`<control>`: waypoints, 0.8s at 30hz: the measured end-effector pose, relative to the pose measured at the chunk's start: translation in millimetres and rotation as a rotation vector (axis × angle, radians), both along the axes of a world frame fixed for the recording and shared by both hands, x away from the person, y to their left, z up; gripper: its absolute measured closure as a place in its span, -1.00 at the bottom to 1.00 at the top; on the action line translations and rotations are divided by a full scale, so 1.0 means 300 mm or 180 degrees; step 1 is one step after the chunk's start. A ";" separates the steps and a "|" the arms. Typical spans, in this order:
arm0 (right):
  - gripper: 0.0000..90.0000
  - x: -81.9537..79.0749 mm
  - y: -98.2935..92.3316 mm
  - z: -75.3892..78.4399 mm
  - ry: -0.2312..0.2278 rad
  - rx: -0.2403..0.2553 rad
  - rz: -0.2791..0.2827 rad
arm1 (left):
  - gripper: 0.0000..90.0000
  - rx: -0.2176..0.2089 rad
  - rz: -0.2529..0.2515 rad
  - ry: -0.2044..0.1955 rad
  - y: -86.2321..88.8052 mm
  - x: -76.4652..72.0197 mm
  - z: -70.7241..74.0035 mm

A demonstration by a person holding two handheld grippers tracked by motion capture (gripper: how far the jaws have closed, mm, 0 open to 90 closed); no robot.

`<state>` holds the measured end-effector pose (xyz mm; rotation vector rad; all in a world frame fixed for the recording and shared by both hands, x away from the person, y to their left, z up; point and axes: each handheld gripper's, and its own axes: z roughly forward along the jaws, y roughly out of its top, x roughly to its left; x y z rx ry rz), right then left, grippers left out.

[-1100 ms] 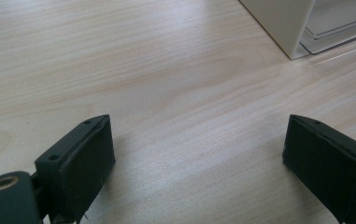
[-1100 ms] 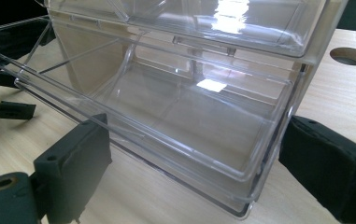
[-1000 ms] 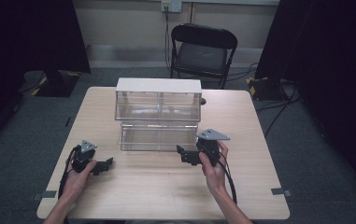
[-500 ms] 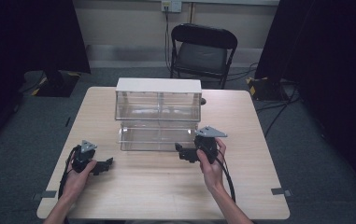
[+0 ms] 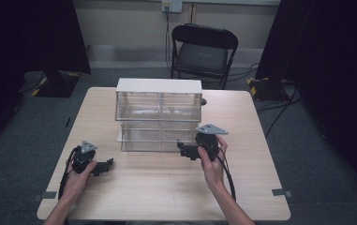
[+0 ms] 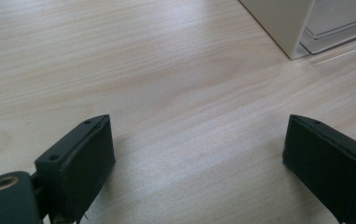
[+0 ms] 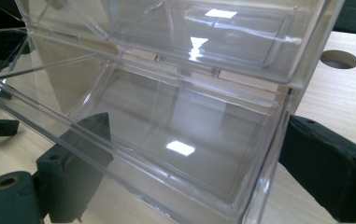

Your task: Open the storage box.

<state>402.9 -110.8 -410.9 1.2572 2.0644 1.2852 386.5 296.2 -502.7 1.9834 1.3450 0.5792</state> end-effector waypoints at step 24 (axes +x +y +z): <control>-0.70 0.019 -0.024 0.044 -0.0114 0.0124 -0.0068 | -0.82 -0.0002 0.0000 0.0004 0.000 0.000 0.000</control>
